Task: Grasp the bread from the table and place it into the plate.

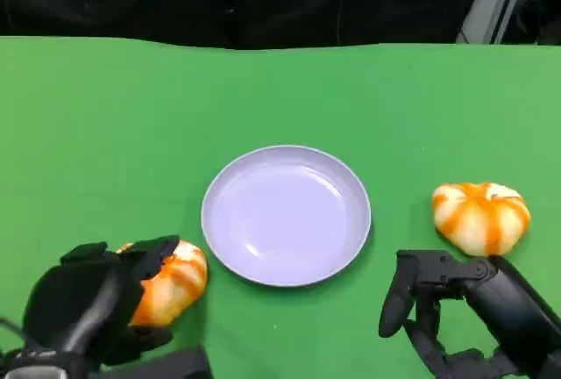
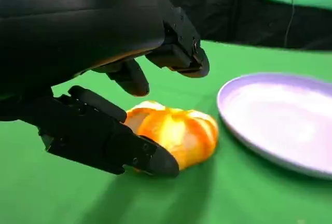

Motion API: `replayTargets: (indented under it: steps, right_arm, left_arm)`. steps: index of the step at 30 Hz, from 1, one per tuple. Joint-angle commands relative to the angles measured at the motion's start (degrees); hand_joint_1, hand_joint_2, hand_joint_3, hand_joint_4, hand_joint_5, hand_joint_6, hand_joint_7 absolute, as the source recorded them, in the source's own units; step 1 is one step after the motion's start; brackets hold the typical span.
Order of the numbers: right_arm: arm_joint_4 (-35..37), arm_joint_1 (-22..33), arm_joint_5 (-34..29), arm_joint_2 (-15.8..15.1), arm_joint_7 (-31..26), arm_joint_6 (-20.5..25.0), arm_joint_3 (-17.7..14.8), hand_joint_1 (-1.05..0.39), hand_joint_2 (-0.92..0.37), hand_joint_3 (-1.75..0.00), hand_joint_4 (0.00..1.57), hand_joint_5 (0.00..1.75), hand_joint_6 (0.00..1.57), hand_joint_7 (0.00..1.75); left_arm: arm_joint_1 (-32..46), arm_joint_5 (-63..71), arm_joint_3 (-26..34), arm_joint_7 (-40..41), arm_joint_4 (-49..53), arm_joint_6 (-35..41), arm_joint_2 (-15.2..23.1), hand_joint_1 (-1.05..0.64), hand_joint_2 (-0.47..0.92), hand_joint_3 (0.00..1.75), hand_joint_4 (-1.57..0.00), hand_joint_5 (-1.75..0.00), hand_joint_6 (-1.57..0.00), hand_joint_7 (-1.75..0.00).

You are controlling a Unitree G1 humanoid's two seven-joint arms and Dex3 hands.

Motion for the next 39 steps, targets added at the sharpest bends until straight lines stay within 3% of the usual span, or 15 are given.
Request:
replayTargets:
  steps: [1, 9, 11, 12, 14, 15, 16, 17, 18, 20, 23, 25, 26, 32, 39]
  right_arm:
    - [-0.18, 0.0, -0.21, -0.49, -0.32, -0.04, -0.36, 0.12, -0.29, -1.4, 0.87, 1.64, 0.81, 1.3]
    - [0.83, -0.27, -0.11, -0.55, -0.69, -0.99, -0.54, 0.11, -0.29, -1.4, 0.88, 1.66, 0.81, 1.3]
    - [0.57, -0.16, -0.25, -0.49, -0.7, -0.58, -0.46, 0.11, -0.3, -1.41, 0.87, 1.67, 0.81, 1.3]
    - [0.53, -0.16, -0.41, -0.47, -0.78, -0.51, -0.44, 0.11, -0.3, -1.41, 0.87, 1.67, 0.81, 1.3]
    - [0.69, -0.19, -0.38, -0.42, -0.86, -0.61, -0.45, 0.11, -0.3, -1.4, 0.87, 1.67, 0.81, 1.3]
    - [0.88, -0.26, -0.26, -0.4, -0.9, -0.84, -0.44, 0.11, -0.3, -1.4, 0.86, 1.67, 0.81, 1.3]
    - [1.02, -0.31, -0.08, -0.39, -0.85, -0.98, -0.43, 0.1, -0.3, -1.4, 0.87, 1.68, 0.81, 1.3]
    - [1.12, -0.35, 0.03, -0.4, -0.82, -1.07, -0.42, 0.1, -0.3, -1.4, 0.87, 1.68, 0.81, 1.3]
    - [1.15, -0.39, 0.0, -0.4, -0.84, -1.15, -0.4, 0.1, -0.3, -1.4, 0.87, 1.68, 0.81, 1.31]
    - [1.2, -0.46, -0.14, -0.38, -0.91, -1.21, -0.37, 0.1, -0.3, -1.41, 0.87, 1.68, 0.81, 1.31]
    - [1.26, -0.6, -0.97, -0.42, -1.27, -1.17, -0.35, 0.09, -0.29, -1.41, 0.87, 1.67, 0.81, 1.31]
    - [1.42, -0.72, -1.08, -0.5, -1.29, -1.26, -0.42, 0.09, -0.29, -1.41, 0.87, 1.67, 0.81, 1.3]
    - [1.45, -0.77, -0.99, -0.52, -1.23, -1.19, -0.45, 0.09, -0.28, -1.41, 0.87, 1.67, 0.81, 1.29]
    - [1.53, -0.82, -0.4, -0.65, -0.77, -0.94, -0.47, 0.1, -0.3, -1.4, 0.87, 1.65, 0.81, 1.29]
    - [1.52, -0.64, -0.88, -0.63, -1.08, -1.3, -0.33, 0.11, -0.31, -1.38, 0.87, 1.64, 0.81, 1.29]
  left_arm:
    - [-4.47, 1.94, -2.62, 0.09, 6.44, 3.39, 1.27, -0.49, 0.92, 0.06, -0.41, -0.47, -0.5, -0.01]
    - [-13.39, 2.7, -8.13, -4.96, 17.67, 11.12, 1.19, -0.47, 0.92, 0.22, -0.47, -0.38, -0.57, -0.02]
    - [-13.57, -0.33, -7.03, -1.48, 18.76, 9.68, 0.79, -0.4, 0.92, 0.2, -0.63, -0.39, -0.74, -0.07]
    - [-13.1, -2.18, -6.07, 2.24, 19.12, 7.65, 0.62, -0.36, 0.92, 0.18, -0.67, -0.5, -0.82, -0.06]
    - [-11.99, -5.71, -4.32, 7.95, 19.11, 4.08, 0.45, -0.22, 0.9, 0.36, -0.6, -1.26, -1.04, -0.11]
    - [-11.59, -7.64, -3.34, 11.36, 19.64, 1.66, 0.32, -0.2, 0.87, 0.44, -0.59, -1.39, -1.08, -0.13]
    - [-11.4, -8.99, -2.69, 14.34, 20.35, -0.31, 0.31, -0.16, 0.8, 0.62, -0.66, -1.45, -1.13, -0.26]
    - [-11.36, -9.89, -2.41, 16.48, 21.04, -1.71, 0.42, -0.15, 0.69, 0.82, -0.74, -1.5, -1.07, -0.57]
    - [-11.02, -10.78, -1.81, 18.27, 20.9, -2.65, 0.59, -0.14, 0.66, 0.89, -0.76, -1.51, -1.03, -0.73]
    - [-10.45, -11.82, -1.03, 20.53, 20.44, -3.69, 1.02, -0.18, 0.73, 0.59, -0.8, -1.7, -0.86, -1.19]
    - [-9.37, -12.5, -0.23, 22.36, 19.3, -4.68, 1.94, -0.21, 0.77, 0.47, -0.85, -1.74, -0.79, -1.34]
    - [-8.21, -12.95, 0.5, 22.54, 17.55, -4.61, 2.21, -0.16, 0.76, 0.49, -0.84, -1.74, -0.7, -1.6]
    - [-7.57, -13.36, 0.97, 22.56, 16.62, -4.67, 2.18, -0.15, 0.75, 0.51, -0.84, -1.75, -0.7, -1.61]
    - [-5.02, -13.76, 1.66, 27.22, 12.49, -8.43, 1.42, -0.17, 0.48, 1.07, -0.8, -1.75, -0.76, -1.44]
    - [-7.07, -14.56, 0.32, 28.76, 11.38, -13.82, 0.48, -0.15, 0.41, 1.22, -0.81, -1.75, -0.76, -1.45]
